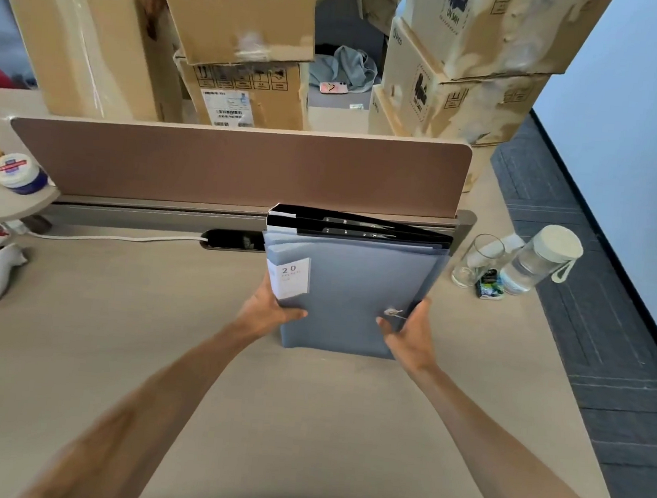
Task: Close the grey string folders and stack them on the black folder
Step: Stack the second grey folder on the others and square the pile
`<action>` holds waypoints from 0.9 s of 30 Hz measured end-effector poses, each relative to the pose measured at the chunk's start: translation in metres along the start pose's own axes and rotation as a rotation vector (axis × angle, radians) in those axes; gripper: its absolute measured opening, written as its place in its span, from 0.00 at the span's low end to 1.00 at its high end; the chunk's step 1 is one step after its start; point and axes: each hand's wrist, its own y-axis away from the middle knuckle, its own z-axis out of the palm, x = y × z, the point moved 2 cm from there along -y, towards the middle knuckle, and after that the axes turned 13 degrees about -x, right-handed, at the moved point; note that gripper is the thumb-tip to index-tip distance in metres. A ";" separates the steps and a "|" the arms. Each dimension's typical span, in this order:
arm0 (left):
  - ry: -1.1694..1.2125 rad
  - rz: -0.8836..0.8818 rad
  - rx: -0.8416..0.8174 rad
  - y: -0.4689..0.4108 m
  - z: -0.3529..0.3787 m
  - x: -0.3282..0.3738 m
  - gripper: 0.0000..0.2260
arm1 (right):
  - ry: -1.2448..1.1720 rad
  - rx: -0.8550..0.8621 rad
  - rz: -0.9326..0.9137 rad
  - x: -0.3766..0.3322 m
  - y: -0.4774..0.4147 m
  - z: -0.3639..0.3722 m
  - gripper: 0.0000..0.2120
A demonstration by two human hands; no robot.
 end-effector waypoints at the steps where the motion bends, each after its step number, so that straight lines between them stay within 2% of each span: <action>1: -0.017 -0.018 0.023 -0.002 -0.001 0.001 0.36 | 0.008 0.003 -0.002 0.000 -0.002 -0.002 0.23; 8: -0.162 -0.087 0.029 -0.025 0.005 0.010 0.36 | 0.010 0.073 0.006 0.010 -0.008 -0.020 0.23; 12: -0.257 -0.165 0.026 -0.029 0.025 0.022 0.32 | -0.050 0.055 0.007 0.022 -0.002 -0.036 0.32; 15: -0.204 -0.198 0.028 -0.033 0.041 0.024 0.29 | -0.120 0.028 0.021 0.026 0.002 -0.048 0.37; 18: -0.054 -0.211 0.001 -0.038 0.058 0.022 0.28 | -0.142 0.026 0.087 0.032 0.001 -0.056 0.34; 22: 0.048 -0.380 -0.115 -0.039 0.080 0.011 0.29 | -0.120 -0.008 0.268 0.048 0.003 -0.058 0.25; 27: 0.030 -0.482 -0.158 -0.047 0.095 0.004 0.27 | -0.076 -0.049 0.417 0.061 -0.005 -0.060 0.23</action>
